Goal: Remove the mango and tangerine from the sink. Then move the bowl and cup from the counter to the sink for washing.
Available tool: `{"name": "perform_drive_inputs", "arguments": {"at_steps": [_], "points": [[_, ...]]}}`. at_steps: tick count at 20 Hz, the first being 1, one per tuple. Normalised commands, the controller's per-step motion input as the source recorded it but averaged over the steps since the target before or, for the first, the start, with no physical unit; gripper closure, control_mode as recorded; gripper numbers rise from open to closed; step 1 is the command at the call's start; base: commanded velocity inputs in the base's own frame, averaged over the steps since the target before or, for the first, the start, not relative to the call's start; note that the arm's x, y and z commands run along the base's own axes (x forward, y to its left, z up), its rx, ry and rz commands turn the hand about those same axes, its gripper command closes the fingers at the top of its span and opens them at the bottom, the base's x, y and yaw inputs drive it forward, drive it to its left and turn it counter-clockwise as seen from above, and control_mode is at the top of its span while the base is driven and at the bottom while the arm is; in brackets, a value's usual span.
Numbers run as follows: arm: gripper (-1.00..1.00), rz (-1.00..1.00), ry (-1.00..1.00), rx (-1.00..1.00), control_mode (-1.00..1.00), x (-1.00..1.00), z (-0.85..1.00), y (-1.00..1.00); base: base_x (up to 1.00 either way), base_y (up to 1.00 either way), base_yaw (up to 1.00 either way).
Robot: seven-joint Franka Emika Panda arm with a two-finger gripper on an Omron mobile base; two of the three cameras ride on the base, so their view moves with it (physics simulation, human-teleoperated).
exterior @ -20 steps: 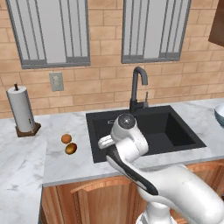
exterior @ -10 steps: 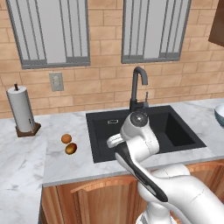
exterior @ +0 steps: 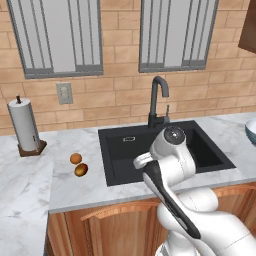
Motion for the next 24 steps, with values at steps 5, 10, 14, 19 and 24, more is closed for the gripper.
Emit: {"name": "perform_drive_inputs", "arguments": {"at_steps": [5,10,14,19,24], "points": [[-1.0,0.0,0.01,0.0,-1.0,-0.19,0.16,-0.33,0.0,0.0,0.0],[-1.0,0.0,0.05,0.0,-1.0,-0.2,0.21,-0.33,0.0,0.0,0.0],[-1.0,0.0,0.03,0.0,-1.0,-0.2,0.24,-0.31,0.0,0.0,0.0],[-1.0,0.0,0.01,-0.01,-1.0,-0.22,0.15,-0.32,0.0,0.0,0.0],[-1.0,0.0,0.0,-0.03,-1.0,-0.2,0.09,-0.28,0.0,0.0,0.0]]}}
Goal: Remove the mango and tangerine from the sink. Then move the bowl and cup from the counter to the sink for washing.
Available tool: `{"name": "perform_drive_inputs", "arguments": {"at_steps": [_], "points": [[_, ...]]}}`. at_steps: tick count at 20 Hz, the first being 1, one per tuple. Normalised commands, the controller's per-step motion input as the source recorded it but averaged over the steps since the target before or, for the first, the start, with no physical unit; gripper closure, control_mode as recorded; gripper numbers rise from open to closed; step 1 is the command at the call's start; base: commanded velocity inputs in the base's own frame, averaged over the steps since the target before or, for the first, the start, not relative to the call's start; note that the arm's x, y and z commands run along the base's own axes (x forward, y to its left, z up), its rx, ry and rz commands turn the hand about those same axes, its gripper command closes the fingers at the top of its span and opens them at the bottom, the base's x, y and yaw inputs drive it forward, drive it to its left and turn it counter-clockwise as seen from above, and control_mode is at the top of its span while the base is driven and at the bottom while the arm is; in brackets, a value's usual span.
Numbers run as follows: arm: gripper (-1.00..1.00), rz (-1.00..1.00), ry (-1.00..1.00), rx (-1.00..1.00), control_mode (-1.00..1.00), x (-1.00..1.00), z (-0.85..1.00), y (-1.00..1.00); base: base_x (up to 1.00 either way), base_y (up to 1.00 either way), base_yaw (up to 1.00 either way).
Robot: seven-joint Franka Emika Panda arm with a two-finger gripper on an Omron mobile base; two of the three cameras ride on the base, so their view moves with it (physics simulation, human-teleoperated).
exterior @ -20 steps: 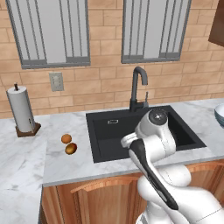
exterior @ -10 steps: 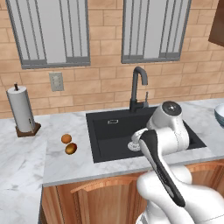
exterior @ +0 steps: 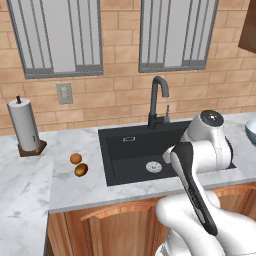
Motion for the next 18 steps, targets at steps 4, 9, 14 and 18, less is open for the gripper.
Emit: {"name": "perform_drive_inputs", "arguments": {"at_steps": [4,9,14,18], "points": [[-1.0,-0.01,0.0,-0.06,-1.0,-0.16,0.07,-0.25,0.0,0.0,0.0],[-1.0,-0.02,0.0,-0.04,-1.0,-0.13,0.09,-0.25,0.0,0.0,0.0],[-1.0,-0.06,0.0,0.0,-1.0,-0.13,0.12,-0.27,0.0,0.0,0.0],[-1.0,-0.06,0.02,0.0,-1.0,-0.07,0.1,-0.3,0.0,0.0,0.0]]}}
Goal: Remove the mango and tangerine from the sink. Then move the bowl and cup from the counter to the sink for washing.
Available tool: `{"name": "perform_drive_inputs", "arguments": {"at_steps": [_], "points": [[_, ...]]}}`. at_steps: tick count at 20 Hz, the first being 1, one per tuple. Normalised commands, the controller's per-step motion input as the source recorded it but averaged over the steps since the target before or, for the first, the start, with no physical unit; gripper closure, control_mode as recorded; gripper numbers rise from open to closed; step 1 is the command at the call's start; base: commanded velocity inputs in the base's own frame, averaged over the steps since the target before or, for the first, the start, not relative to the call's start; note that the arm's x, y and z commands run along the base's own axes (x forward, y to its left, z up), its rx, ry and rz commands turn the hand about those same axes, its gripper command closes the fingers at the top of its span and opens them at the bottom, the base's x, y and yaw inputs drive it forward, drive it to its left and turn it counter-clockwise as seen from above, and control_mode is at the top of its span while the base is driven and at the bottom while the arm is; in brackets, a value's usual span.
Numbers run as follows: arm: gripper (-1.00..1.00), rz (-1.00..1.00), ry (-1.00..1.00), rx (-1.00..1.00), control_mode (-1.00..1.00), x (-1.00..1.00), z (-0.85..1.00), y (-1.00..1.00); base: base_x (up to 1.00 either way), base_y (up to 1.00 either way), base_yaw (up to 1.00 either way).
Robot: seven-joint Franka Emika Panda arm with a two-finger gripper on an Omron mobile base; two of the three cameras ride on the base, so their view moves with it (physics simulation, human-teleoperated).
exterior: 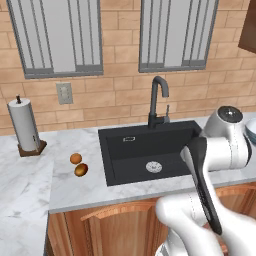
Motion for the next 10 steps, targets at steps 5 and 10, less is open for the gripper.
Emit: {"name": "perform_drive_inputs", "arguments": {"at_steps": [5,10], "points": [[-1.0,-0.02,0.02,0.0,-1.0,-0.01,0.08,-0.31,0.0,0.0,0.0],[-1.0,0.0,0.02,0.0,-1.0,0.0,0.07,-0.32,0.0,0.0,0.0]]}}
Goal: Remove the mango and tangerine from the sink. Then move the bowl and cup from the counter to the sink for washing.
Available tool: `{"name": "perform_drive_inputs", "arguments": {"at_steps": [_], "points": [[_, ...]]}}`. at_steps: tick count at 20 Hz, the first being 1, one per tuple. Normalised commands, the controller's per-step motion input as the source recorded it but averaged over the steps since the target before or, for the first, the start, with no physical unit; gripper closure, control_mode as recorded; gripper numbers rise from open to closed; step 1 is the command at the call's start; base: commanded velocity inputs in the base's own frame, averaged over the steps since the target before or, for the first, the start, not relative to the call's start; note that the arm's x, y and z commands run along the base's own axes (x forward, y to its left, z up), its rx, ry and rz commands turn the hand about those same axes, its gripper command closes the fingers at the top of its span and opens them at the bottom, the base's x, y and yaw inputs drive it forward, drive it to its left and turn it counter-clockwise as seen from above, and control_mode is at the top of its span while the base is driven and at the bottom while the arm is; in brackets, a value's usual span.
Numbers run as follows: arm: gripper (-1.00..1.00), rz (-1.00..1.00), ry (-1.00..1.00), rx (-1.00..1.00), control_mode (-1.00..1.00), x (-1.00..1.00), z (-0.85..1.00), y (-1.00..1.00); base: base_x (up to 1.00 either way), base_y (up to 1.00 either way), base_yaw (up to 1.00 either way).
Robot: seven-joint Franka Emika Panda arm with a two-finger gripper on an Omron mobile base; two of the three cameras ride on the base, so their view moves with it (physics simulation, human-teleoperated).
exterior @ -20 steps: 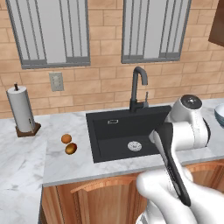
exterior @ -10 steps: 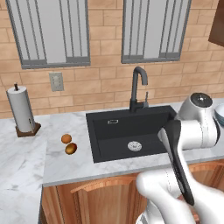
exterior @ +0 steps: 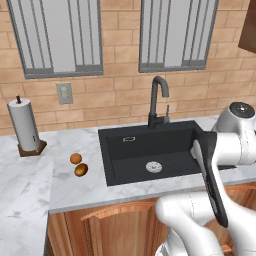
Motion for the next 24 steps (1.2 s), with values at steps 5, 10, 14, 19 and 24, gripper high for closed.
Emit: {"name": "perform_drive_inputs", "arguments": {"at_steps": [5,10,14,19,24], "points": [[-1.0,0.0,0.0,-0.01,-1.0,0.0,0.04,-0.32,0.0,0.0,0.0],[-1.0,0.0,0.05,-0.03,-1.0,0.0,0.01,-0.34,0.0,0.0,0.0],[-1.0,0.0,0.08,-0.03,-1.0,0.0,0.0,-0.36,0.0,0.0,0.0],[-1.0,0.0,0.1,-0.04,-1.0,0.04,0.0,-0.34,0.0,0.0,0.0],[-1.0,0.0,0.1,-0.03,-1.0,0.1,0.0,-0.3,0.0,0.0,0.0]]}}
